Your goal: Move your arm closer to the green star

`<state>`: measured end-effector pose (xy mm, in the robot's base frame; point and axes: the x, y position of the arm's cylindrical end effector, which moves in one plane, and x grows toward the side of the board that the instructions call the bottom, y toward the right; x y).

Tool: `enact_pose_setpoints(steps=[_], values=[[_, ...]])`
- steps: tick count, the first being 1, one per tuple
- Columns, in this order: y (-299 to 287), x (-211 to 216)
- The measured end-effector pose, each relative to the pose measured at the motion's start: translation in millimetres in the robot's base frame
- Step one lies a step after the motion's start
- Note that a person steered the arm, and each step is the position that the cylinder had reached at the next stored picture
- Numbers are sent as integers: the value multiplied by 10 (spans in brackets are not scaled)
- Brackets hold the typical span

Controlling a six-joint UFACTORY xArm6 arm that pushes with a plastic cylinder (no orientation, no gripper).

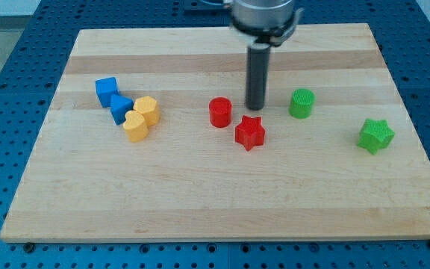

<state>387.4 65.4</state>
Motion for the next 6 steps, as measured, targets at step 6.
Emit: enact_pose_setpoints(steps=[6], values=[[2038,820]])
